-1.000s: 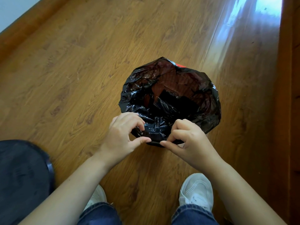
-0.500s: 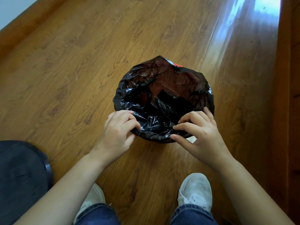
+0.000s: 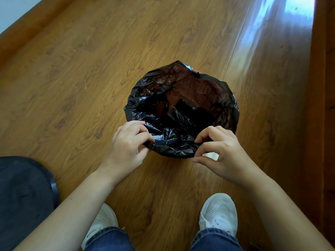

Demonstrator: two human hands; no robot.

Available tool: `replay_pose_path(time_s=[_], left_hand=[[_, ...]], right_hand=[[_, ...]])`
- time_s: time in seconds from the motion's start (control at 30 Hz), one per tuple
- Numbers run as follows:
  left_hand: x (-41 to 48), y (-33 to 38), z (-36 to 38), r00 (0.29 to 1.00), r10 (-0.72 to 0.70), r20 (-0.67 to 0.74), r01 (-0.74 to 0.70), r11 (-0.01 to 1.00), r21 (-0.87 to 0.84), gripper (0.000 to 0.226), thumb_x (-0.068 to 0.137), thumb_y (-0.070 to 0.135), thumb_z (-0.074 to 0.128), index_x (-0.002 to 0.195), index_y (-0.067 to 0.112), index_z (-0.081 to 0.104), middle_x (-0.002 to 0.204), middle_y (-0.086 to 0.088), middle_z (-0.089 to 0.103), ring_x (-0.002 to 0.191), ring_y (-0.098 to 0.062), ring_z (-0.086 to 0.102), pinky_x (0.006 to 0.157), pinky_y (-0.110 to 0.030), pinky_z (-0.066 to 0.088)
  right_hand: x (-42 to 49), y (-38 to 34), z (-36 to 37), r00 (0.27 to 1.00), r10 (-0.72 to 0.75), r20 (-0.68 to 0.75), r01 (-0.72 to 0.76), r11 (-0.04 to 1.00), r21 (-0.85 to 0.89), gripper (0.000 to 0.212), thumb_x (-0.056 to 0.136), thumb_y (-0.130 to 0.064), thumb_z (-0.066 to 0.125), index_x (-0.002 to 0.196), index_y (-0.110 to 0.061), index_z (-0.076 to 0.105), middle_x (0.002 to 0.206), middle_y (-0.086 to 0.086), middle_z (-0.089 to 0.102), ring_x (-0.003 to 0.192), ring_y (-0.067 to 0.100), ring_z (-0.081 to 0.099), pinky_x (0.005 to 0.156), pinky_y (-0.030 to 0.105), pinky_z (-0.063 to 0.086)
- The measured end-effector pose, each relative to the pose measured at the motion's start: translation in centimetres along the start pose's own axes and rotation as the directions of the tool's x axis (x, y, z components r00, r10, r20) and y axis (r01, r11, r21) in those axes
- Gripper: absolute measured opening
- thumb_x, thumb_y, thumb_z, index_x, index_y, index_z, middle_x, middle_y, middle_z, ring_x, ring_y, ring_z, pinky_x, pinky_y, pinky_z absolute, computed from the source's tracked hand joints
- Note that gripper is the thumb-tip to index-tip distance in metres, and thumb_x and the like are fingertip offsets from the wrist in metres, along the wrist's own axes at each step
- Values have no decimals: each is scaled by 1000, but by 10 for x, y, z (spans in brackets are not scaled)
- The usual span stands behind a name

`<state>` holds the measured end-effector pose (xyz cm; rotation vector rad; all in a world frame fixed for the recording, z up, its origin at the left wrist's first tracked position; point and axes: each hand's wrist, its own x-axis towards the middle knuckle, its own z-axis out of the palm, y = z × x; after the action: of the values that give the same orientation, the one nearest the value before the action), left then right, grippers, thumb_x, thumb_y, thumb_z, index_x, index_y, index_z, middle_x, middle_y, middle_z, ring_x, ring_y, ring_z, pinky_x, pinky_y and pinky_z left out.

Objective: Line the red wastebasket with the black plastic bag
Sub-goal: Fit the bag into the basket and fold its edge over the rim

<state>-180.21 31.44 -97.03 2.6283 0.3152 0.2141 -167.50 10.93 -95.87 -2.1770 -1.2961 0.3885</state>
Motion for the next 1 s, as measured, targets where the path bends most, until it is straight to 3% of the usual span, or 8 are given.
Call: replay_pose_path(time_s=[0.13,0.2,0.3,0.4,0.5,0.67,0.8,1.0], left_hand=[[0,7,-4,996,-53,70,64,985,-159,57,59,43,78,108,19,60,111,4,59,127,-20,36,106,-48,25],[1,15,-5,997,-64,35,70,976,-206,63,57,53,74,111,24,58,116,9,55,130,-17,31,109,-53,17],[3,24,-1,998,59,-12,-61,987,-146,50,64,42,74,106,19,62,114,5,59,128,-17,37,109,-46,13],[3,33,8,984,172,47,-165,978,-126,40,71,23,73,108,11,62,112,-4,64,119,-19,49,105,-43,29],[0,39,14,975,206,83,-195,974,-119,28,75,11,66,102,5,64,99,-9,66,97,-25,60,87,-44,48],[3,34,11,960,249,126,-241,967,-80,21,73,1,68,93,2,66,87,-11,64,79,-28,60,68,-42,51],[3,25,4,968,218,125,-214,976,-48,22,68,-5,69,88,4,67,84,-9,65,78,-26,61,70,-39,51],[4,9,-4,980,170,104,-171,985,2,25,67,-11,65,85,5,64,86,-7,64,82,-25,59,77,-40,49]], right_hand=[[-2,-1,3,999,39,-38,-39,999,4,19,67,-17,79,71,-15,61,85,1,60,84,19,55,90,37,33],[-1,-3,4,995,65,-81,-68,997,-29,24,68,-15,78,77,-11,56,80,0,59,80,18,55,102,41,27],[3,-7,9,998,21,-59,-30,989,-147,21,69,-13,75,84,-9,61,79,2,61,78,21,57,104,50,30],[9,-13,15,999,-33,-41,22,971,-237,15,70,-13,74,81,-7,65,75,7,62,74,27,60,96,49,38],[9,-17,18,996,-34,-77,14,968,-252,14,72,-18,73,80,-8,66,74,6,62,73,26,59,96,49,37],[7,-12,3,997,-58,-54,43,966,-254,24,73,-34,68,86,-13,68,79,1,64,76,23,58,77,36,35],[7,-4,-6,998,-34,-55,18,963,-268,23,69,-23,78,89,-15,70,84,1,65,85,25,59,81,35,26],[9,0,3,993,-23,-115,-11,959,-283,18,68,-11,77,84,-14,70,82,2,66,86,26,60,90,41,26]])
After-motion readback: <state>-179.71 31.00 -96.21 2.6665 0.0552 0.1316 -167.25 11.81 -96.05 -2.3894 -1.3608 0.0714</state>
